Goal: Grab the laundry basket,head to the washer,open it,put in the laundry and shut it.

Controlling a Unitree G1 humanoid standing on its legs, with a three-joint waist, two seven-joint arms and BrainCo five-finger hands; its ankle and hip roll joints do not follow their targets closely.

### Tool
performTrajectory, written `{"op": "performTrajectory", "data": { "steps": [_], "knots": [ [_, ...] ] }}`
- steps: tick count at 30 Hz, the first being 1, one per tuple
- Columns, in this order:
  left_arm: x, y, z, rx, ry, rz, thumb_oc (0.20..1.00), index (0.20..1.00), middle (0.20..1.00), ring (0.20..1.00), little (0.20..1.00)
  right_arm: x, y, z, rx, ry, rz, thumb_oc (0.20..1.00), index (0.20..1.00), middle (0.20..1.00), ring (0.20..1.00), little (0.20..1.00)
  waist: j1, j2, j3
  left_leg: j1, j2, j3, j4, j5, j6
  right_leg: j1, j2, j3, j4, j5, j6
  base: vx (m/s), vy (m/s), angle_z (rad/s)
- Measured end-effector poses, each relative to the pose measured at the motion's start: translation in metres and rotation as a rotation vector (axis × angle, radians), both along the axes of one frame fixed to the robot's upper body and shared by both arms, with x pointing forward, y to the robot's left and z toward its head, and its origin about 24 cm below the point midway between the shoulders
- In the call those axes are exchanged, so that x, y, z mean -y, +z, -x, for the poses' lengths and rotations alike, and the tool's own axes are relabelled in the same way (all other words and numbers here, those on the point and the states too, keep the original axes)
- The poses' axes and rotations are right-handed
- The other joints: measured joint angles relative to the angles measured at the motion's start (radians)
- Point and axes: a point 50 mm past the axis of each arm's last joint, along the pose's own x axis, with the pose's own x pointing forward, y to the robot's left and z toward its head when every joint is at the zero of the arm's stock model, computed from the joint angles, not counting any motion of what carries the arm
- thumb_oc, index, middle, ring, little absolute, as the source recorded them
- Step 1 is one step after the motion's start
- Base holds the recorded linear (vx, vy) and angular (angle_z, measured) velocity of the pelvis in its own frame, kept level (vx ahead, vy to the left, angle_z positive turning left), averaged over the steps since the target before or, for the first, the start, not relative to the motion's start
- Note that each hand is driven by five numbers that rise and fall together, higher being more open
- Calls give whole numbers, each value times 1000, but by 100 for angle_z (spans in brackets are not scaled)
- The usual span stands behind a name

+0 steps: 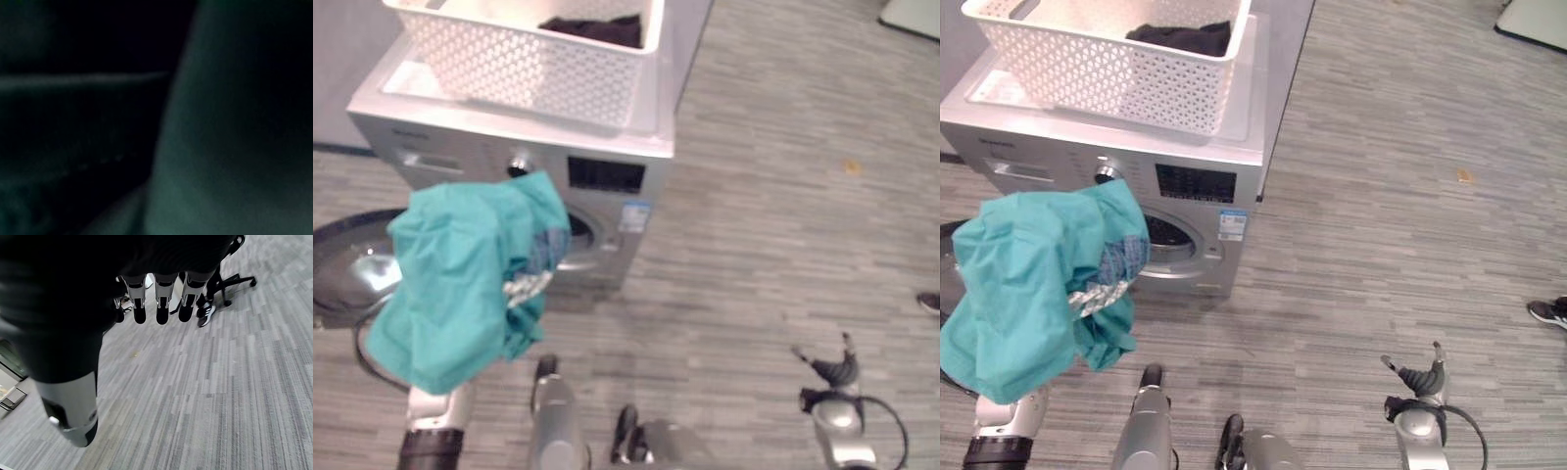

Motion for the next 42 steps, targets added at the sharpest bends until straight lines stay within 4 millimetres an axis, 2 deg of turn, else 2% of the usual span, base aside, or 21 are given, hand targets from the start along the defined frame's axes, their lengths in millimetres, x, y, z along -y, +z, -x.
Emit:
{"op": "performTrajectory", "data": {
  "steps": [1,2,3,4,5,8,11,14,19,22,23,26,27,28,32,33,35,37,42],
  "knots": [
    [7,-9,0,-36,-43,14,200,200,200,200,200,3,-3,7,-25,-15,0,1000,1000,1000,1000,1000,-8,21,-3,6,-30,32,-1,0,9,5,-27,-6,12,-18,21,129,228,24],
    [9,-14,3,-54,-56,19,200,200,200,200,200,4,-5,10,-38,-16,-5,1000,1000,1000,1000,1000,-8,28,-5,24,-49,37,-10,8,23,3,-38,4,26,-26,33,48,125,1],
    [9,-19,7,-75,-66,23,200,200,200,200,200,3,-7,9,-39,-16,-17,1000,1000,1000,1000,1000,-5,35,-5,46,-62,36,-29,70,17,2,-44,19,39,-38,53,4,53,-23],
    [8,-24,10,-98,-69,21,200,200,200,200,200,-1,-9,7,-27,-22,-50,1000,1000,1000,1000,1000,-2,26,-3,47,-83,53,-20,79,-1,1,-70,27,50,-47,72,-56,54,-11],
    [8,-28,12,-113,-82,39,200,200,200,200,200,-9,-10,-1,7,-23,-93,1000,1000,1000,1000,1000,3,7,4,30,-123,74,-4,61,31,2,-113,31,20,-39,93,-97,56,-1],
    [9,-35,9,-143,-106,56,200,200,200,200,200,-21,-3,-24,74,15,-131,1000,1000,1000,1000,1000,18,1,24,-3,-129,81,13,51,47,0,-117,28,-35,-10,127,-63,23,-3],
    [11,-51,12,-217,-124,67,200,200,200,200,200,-31,-1,-34,101,53,-147,1000,1000,1000,1000,1000,33,-17,46,-4,-130,82,11,48,50,3,-115,30,-55,0,128,-88,1,-1],
    [15,-63,15,-271,-138,70,200,200,200,200,200,-32,0,-36,104,58,-149,1000,1000,1000,1000,1000,34,-28,69,-17,-123,84,9,50,49,-14,-109,31,-53,2,125,-70,-27,-6],
    [27,-102,17,-441,-173,81,200,200,200,200,200,-41,-5,-39,86,90,-162,1000,1000,1000,1000,1000,30,-61,144,-58,-104,80,8,64,38,-61,-88,31,-45,11,115,-70,-26,-5],
    [32,-109,14,-479,-184,83,200,200,200,200,200,-50,-6,-45,84,121,-174,1000,1000,1000,1000,1000,25,-80,184,-71,-98,77,10,66,36,-75,-80,30,-36,11,114,-45,-36,1],
    [36,-110,3,-483,-188,79,200,200,200,200,200,-56,-7,-50,85,144,-183,1000,1000,1000,1000,1000,22,-89,205,-86,-94,69,14,68,34,-87,-74,26,-31,11,114,-47,-53,4],
    [39,-103,-19,-466,-146,87,200,200,200,200,200,-71,-4,-63,114,178,-221,1000,1000,1000,1000,1000,17,-113,241,-97,-85,63,18,70,31,-99,-64,24,-24,10,113,24,-43,2],
    [38,-93,-35,-437,-109,85,200,200,200,200,200,-84,0,-73,140,216,-237,1000,1000,1000,1000,1000,1,-139,254,-112,-80,55,20,72,25,-114,-61,21,-19,5,104,41,-57,5],
    [39,-88,-42,-421,-102,79,200,200,200,200,200,-87,1,-75,147,222,-241,1000,1000,1000,1000,1000,-2,-147,254,-123,-79,51,21,75,23,-124,-58,20,-14,5,104,-22,-23,9],
    [49,-58,-73,-321,-75,93,200,200,200,200,200,-97,8,-87,187,250,-258,1000,1000,1000,1000,1000,-32,-154,251,-181,-72,41,23,87,23,-180,-49,10,0,11,100,-7,-11,3],
    [53,-43,-84,-279,-60,99,200,200,200,200,200,-103,7,-88,182,271,-265,1000,1000,1000,1000,1000,-46,-154,251,-191,-70,36,22,90,23,-188,-46,4,-2,13,98,0,0,0],
    [53,-32,-94,-244,-20,131,200,200,200,200,200,-110,6,-89,181,291,-263,1000,1000,1000,1000,1000,-53,-155,250,-208,-66,29,22,93,20,-203,-40,-3,-1,15,96,-4,5,2],
    [49,-12,-105,-180,16,167,200,200,200,200,200,-116,8,-91,198,299,-270,1000,1000,1000,1000,1000,-78,-164,247,-239,-58,21,20,100,12,-231,-31,-8,-3,20,91,3,5,2],
    [32,16,-122,-122,139,232,200,200,200,200,200,-126,9,-94,196,350,-258,1000,1000,1000,1000,1000,-110,-178,234,-309,-44,15,23,110,10,-307,-19,-14,10,26,88,9,11,-3]
  ]
}}
